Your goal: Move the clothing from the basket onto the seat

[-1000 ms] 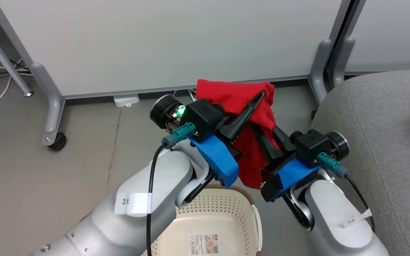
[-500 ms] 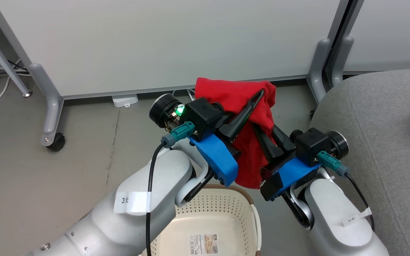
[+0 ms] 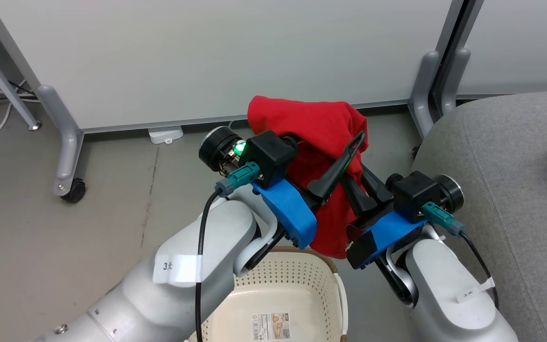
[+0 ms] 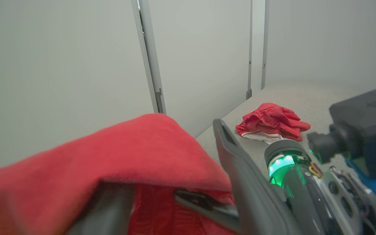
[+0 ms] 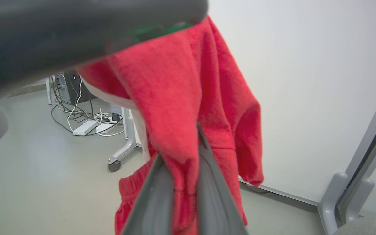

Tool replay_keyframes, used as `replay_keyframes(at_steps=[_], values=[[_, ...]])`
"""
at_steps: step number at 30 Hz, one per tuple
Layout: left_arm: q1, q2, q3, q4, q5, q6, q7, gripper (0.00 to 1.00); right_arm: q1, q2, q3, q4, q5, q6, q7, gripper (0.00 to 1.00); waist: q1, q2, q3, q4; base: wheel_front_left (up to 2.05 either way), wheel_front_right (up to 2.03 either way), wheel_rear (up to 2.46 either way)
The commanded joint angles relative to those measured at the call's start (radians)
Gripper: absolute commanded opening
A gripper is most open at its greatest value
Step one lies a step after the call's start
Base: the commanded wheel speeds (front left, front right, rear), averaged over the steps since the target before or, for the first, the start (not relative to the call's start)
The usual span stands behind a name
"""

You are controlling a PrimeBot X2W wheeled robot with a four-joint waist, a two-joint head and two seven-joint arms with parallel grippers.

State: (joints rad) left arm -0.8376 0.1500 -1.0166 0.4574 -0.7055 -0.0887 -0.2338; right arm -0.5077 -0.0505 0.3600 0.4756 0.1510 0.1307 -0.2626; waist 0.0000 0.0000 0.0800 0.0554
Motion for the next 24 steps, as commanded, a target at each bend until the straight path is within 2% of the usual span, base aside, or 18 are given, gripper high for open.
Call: replay_keyframes(at_steps=[1,12,24], values=[[-0.010,0.000,-0.001,0.004,-0.001,0.004,-0.007,1.00,-0.004,0.000,0.001,-0.002,0.001,0.000,-0.003,0.00,0.0000,0.0000,0.000,0.000,0.00,0.00,0.00],[0.001,0.009,-0.004,-0.001,0.005,0.018,-0.011,1.00,-0.005,0.000,-0.019,-0.012,0.014,0.000,-0.003,0.00,0.0000,0.0000,0.011,-0.024,0.00,0.00,0.00],[0.020,0.050,-0.012,-0.028,0.023,0.039,-0.015,1.00,-0.036,0.000,-0.109,-0.042,0.027,0.000,-0.003,0.00,0.0000,0.0000,0.099,-0.141,0.00,0.00,0.00]])
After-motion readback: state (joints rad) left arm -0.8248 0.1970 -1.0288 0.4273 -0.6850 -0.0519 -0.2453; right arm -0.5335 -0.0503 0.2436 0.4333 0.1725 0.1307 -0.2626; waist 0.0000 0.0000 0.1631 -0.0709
